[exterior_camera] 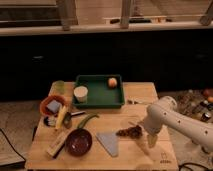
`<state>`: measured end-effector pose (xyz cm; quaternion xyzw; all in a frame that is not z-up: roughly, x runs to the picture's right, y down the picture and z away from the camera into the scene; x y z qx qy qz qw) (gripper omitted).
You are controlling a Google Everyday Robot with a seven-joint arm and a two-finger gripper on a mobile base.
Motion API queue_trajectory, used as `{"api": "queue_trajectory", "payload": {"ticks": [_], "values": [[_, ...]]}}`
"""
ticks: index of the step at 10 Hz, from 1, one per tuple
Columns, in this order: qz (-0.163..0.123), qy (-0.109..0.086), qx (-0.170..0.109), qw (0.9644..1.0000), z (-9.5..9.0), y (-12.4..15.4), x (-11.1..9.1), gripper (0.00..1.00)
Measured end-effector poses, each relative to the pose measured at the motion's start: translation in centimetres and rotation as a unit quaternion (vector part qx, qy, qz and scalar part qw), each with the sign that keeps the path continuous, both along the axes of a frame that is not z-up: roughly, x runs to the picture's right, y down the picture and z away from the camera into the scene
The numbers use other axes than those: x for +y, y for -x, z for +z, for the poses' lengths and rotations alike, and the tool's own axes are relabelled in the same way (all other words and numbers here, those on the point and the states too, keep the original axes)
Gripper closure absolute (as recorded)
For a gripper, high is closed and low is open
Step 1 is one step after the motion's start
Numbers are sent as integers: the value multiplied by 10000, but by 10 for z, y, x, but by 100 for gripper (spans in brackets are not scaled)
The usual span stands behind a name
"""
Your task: Place grapes in purple bowl
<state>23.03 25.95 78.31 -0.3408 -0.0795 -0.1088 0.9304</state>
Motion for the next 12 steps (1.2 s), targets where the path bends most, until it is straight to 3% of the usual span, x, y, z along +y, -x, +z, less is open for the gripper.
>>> {"api": "queue_trajectory", "payload": {"ticks": [6, 7, 9, 12], "values": [[-283, 34, -166, 9995, 4, 4, -1, 31], [-328, 31, -201, 9993, 5, 6, -2, 31], [-393, 57, -249, 9989, 5, 6, -1, 21], [-417, 70, -329, 9986, 6, 4, 3, 20]]}}
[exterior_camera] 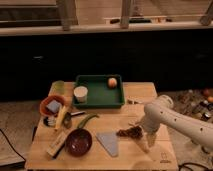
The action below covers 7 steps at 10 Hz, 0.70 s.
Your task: Place grapes in purple bowl
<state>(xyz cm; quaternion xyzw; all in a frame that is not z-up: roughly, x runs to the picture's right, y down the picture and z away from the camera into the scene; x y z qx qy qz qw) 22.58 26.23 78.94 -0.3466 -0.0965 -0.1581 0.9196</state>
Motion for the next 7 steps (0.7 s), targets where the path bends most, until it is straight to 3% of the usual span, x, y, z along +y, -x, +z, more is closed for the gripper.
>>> {"api": "queue_trajectory", "payload": {"ticks": [7], "values": [[-219, -1, -225, 9995, 3, 2, 2, 20]]}}
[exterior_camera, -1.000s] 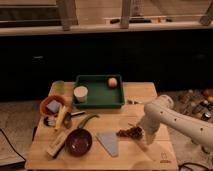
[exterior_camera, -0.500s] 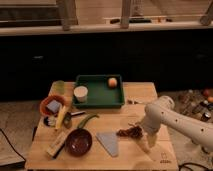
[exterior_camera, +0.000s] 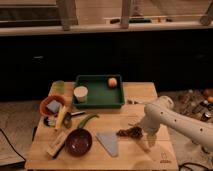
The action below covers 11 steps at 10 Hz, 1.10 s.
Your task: Place grapes in purple bowl
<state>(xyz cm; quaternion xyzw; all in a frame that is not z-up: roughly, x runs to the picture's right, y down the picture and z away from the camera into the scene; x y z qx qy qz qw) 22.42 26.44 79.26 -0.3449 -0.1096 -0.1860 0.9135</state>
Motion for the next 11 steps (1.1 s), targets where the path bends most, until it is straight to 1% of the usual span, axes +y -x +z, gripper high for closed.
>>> {"api": "queue_trajectory", "payload": {"ticks": [8, 10, 11], "values": [[-149, 5, -217, 9997, 1, 0, 4, 20], [-249, -1, -324, 9992, 2, -1, 5, 20], [-255, -3, -337, 9991, 2, 0, 5, 20]]}}
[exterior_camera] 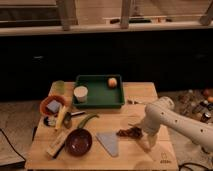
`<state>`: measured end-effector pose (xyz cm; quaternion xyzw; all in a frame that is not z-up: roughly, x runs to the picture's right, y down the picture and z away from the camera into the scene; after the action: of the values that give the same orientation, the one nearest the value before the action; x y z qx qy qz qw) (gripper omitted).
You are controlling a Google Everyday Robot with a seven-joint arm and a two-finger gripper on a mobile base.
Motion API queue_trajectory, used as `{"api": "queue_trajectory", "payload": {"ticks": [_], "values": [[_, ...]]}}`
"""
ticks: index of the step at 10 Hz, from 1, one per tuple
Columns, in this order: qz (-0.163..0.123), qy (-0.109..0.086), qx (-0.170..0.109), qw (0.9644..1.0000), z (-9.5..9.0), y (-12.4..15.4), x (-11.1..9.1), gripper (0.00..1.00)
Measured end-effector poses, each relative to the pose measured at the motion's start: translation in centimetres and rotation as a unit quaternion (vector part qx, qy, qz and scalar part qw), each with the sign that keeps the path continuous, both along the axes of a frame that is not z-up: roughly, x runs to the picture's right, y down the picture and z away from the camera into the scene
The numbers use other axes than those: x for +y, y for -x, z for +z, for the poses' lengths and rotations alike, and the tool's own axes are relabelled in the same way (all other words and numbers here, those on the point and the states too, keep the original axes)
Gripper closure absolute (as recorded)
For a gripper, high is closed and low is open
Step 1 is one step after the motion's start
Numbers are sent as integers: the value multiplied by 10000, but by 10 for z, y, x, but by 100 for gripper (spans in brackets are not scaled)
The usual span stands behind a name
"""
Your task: Place grapes in purple bowl
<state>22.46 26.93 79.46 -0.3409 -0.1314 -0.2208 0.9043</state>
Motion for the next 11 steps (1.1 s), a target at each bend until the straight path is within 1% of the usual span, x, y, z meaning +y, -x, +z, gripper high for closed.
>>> {"api": "queue_trajectory", "payload": {"ticks": [9, 11], "values": [[-198, -18, -207, 9996, 1, -1, 3, 20], [-284, -36, -273, 9992, 2, -1, 2, 20]]}}
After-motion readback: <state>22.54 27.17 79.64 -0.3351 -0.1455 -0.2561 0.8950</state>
